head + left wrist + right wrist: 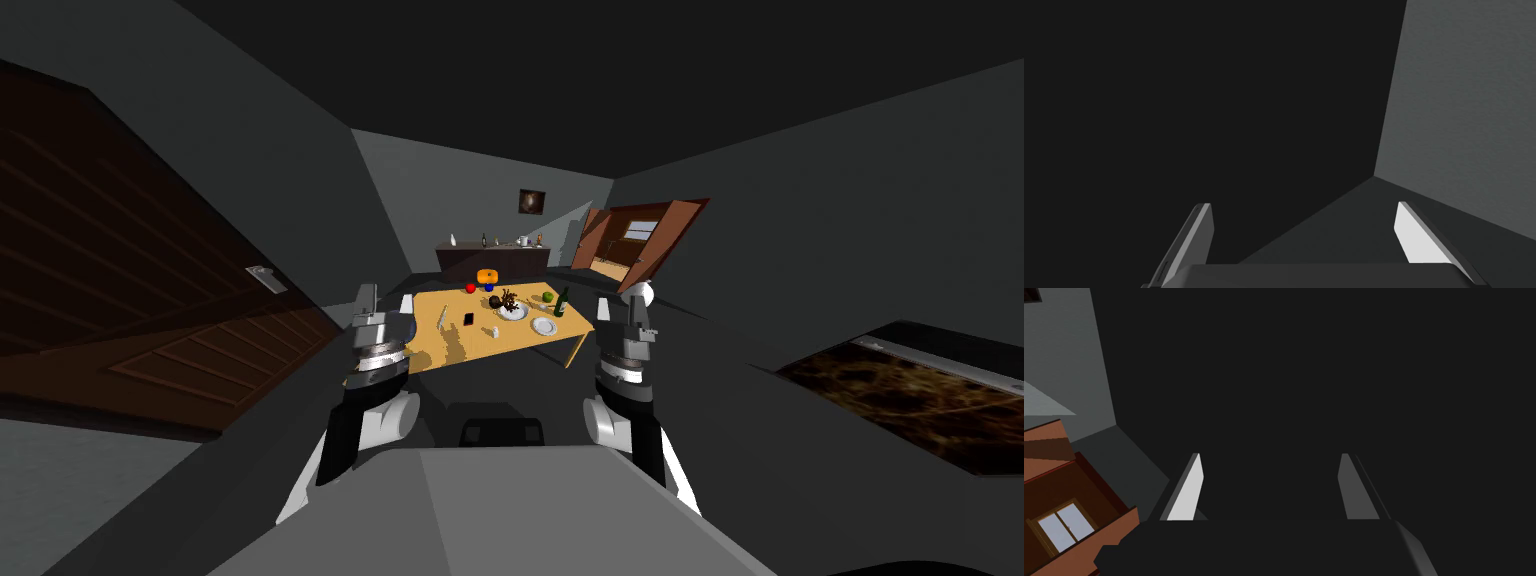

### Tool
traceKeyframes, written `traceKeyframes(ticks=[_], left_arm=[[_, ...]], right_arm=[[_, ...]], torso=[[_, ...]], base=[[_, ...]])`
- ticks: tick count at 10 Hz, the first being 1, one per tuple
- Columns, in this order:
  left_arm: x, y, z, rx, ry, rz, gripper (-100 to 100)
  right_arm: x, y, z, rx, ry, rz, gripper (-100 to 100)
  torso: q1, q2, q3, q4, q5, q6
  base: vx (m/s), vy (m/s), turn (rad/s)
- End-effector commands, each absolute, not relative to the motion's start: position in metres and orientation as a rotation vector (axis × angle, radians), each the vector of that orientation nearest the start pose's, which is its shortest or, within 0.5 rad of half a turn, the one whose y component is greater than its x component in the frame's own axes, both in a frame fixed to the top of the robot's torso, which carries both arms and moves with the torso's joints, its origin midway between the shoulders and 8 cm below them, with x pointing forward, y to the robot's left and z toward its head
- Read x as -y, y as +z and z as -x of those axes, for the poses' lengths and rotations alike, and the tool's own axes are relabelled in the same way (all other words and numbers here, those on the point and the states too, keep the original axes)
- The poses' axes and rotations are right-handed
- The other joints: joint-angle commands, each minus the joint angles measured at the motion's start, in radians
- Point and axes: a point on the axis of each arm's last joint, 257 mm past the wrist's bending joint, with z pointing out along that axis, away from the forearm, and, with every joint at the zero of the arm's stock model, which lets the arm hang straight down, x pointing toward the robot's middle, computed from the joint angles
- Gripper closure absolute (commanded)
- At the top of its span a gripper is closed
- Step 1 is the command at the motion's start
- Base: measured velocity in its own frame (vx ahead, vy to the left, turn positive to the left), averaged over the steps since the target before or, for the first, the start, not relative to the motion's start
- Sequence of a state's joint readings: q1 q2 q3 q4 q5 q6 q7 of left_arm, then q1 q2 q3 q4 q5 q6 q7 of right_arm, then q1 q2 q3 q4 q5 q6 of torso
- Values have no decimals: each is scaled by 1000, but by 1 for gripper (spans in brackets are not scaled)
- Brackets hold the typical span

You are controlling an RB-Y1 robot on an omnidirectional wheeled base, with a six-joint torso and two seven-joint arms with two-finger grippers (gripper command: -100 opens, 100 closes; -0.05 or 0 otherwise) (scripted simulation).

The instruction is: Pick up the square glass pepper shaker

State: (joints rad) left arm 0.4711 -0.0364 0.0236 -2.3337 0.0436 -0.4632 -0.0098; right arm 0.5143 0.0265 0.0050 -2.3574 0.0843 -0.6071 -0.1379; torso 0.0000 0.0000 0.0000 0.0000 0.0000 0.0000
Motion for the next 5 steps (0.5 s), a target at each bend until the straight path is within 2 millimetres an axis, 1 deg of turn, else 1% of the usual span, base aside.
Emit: traceKeyframes(ticks=[1,3,5], left_arm=[[-286,45,-343,-574,-1313,650,-100],[-279,31,-355,-656,-1301,634,-100],[-272,9,-370,-747,-1277,633,-100]], right_arm=[[263,71,-308,-497,1415,-527,0],[263,71,-308,-497,1415,-527,0],[263,71,-308,-497,1415,-527,0]], torso=[[0,0,0,0,0,0],[-1,-1,0,0,0,0],[-2,-1,-1,0,0,0]], base=[[4,-9,-12],[10,-22,-18],[9,-40,-27]])
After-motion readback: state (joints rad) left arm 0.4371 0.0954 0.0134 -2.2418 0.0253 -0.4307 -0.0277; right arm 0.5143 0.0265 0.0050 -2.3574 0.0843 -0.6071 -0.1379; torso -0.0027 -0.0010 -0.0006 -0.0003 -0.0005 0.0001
